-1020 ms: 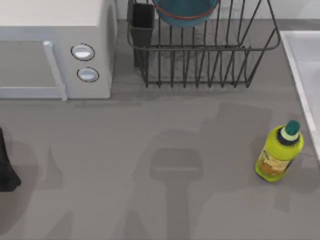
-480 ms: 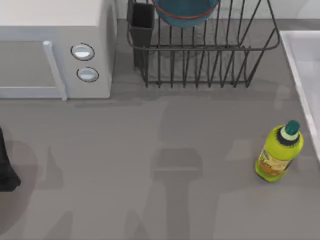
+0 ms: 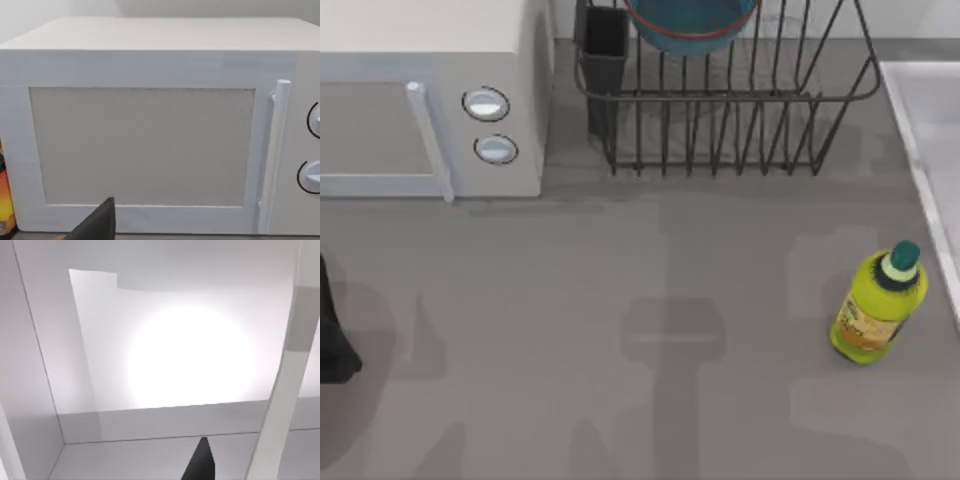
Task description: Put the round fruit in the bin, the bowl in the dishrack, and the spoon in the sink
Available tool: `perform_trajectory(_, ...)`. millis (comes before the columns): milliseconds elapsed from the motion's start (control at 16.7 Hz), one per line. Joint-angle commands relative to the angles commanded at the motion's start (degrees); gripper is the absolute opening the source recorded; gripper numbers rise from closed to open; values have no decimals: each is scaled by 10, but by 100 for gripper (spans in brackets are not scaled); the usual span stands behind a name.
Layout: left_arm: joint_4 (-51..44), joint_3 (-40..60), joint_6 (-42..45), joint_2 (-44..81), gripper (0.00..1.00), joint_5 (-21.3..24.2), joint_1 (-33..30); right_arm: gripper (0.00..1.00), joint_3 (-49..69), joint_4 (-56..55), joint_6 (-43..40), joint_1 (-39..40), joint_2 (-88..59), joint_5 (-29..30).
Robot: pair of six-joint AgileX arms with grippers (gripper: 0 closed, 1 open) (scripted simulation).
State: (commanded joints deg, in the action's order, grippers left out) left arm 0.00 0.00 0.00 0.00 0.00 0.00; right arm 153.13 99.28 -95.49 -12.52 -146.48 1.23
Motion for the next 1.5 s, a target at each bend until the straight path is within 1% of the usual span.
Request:
perform_trajectory(240,0,0,0,0,100,0,0,0,85,-8,-9,22,-68,-3)
perform_trajectory(420,0,0,0,0,100,0,0,0,124,-9,-16,32,-104,-4)
perform_trajectory(900,0,0,0,0,100,0,0,0,129,-10,-18,31,-110,-4)
perform_trajectory(1080,0,0,0,0,100,0,0,0,88,-42,-18,33,-94,-4)
perform_trajectory(1500,0,0,0,0,100,0,0,0,-117,-172,-17,36,-34,-5)
